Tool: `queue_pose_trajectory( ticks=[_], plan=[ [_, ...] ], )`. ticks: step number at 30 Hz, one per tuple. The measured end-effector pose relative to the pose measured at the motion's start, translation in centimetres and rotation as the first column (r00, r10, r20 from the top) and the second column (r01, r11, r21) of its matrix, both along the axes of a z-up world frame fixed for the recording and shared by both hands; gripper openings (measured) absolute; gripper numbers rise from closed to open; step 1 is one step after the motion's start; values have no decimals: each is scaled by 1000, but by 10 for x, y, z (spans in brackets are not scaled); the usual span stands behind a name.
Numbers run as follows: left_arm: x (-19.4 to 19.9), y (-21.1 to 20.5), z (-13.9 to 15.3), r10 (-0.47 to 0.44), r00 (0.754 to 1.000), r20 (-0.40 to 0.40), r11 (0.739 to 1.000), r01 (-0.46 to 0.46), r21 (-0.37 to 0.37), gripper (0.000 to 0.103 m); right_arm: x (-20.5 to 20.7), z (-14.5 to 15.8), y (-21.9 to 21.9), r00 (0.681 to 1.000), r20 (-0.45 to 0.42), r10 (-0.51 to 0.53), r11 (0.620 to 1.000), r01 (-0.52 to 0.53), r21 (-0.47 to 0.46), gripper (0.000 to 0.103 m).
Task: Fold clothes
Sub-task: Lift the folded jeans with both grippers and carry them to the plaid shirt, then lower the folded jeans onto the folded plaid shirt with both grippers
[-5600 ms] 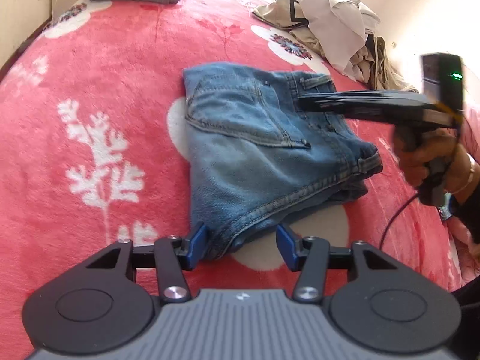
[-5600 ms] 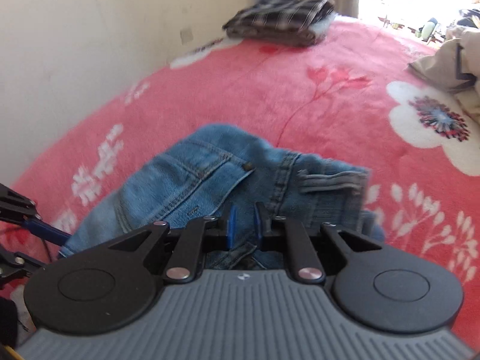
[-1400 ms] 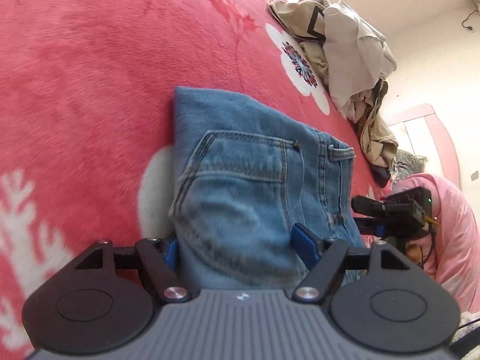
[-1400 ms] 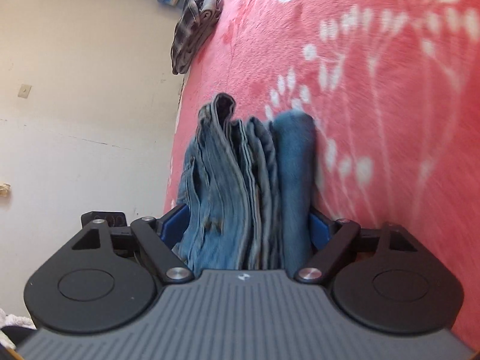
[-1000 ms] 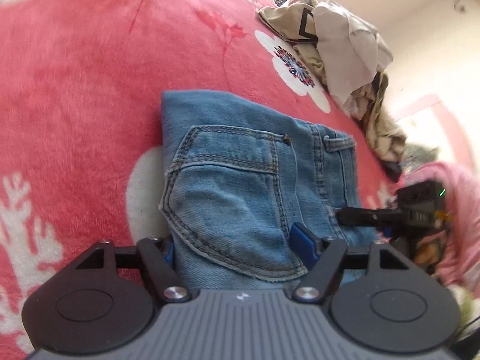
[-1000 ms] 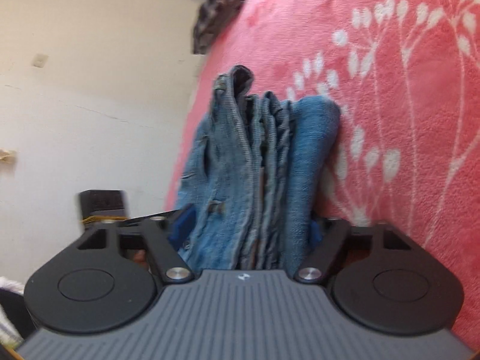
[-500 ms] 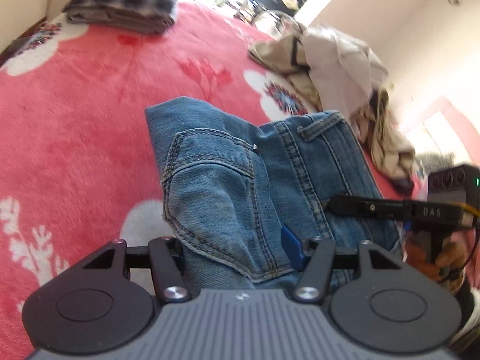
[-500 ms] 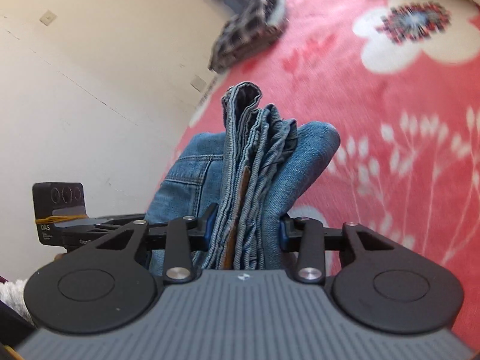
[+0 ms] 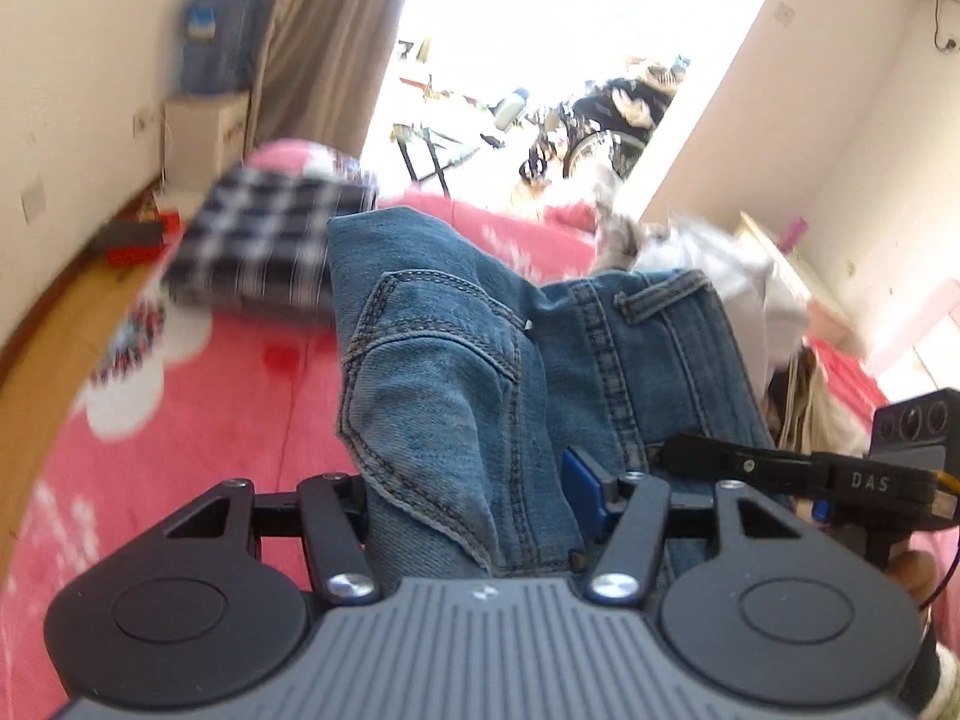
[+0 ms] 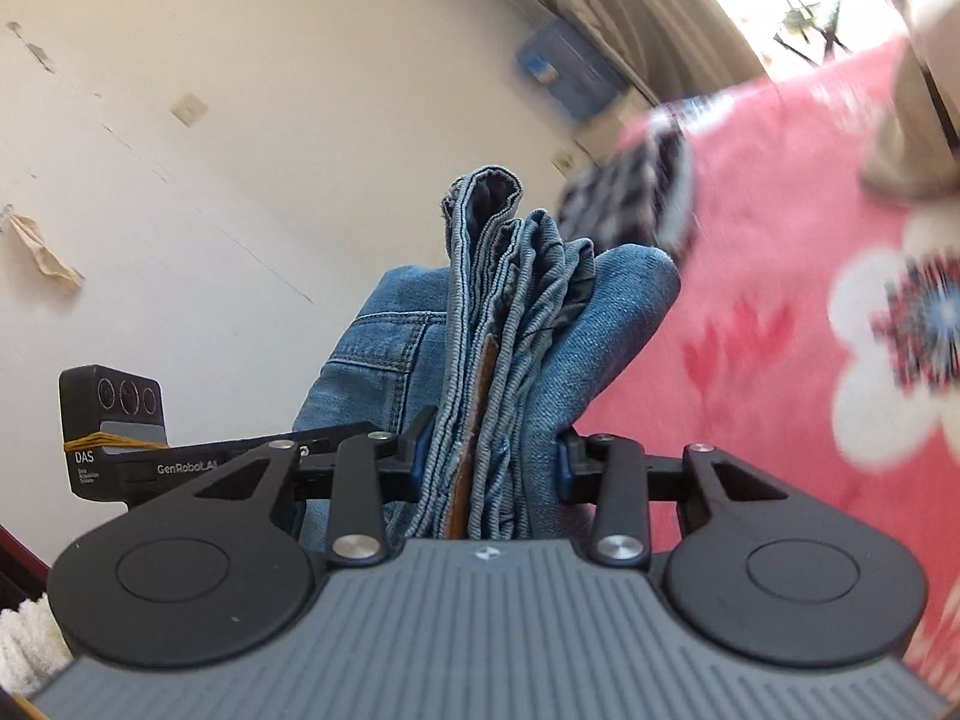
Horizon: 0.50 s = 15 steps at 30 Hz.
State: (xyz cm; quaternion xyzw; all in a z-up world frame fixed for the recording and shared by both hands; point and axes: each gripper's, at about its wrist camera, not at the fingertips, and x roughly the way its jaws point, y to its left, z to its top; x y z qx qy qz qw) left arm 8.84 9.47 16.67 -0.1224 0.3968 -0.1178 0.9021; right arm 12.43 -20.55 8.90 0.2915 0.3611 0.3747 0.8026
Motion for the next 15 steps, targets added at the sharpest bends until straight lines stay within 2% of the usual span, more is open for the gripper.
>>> queue_pose_trajectory(
  ticks=[3, 5, 10, 15],
  plan=[
    [18, -3, 20, -5, 999, 41, 1000, 5, 4, 60, 21, 24, -4, 1000, 21, -7, 1000, 6, 22, 35],
    [33, 4, 20, -3, 999, 51, 1000, 4, -9, 60, 33, 36, -3, 999, 33, -21, 1000, 20, 20, 35],
    [97, 55, -7, -22, 998, 61, 997, 26, -73, 60, 74, 39, 34, 996, 66, -66, 997, 69, -45, 35],
    [181, 130, -41, -41, 996, 84, 987, 53, -153, 60, 143, 27, 89, 991, 58, -117, 989, 122, -89, 35]
  ],
)
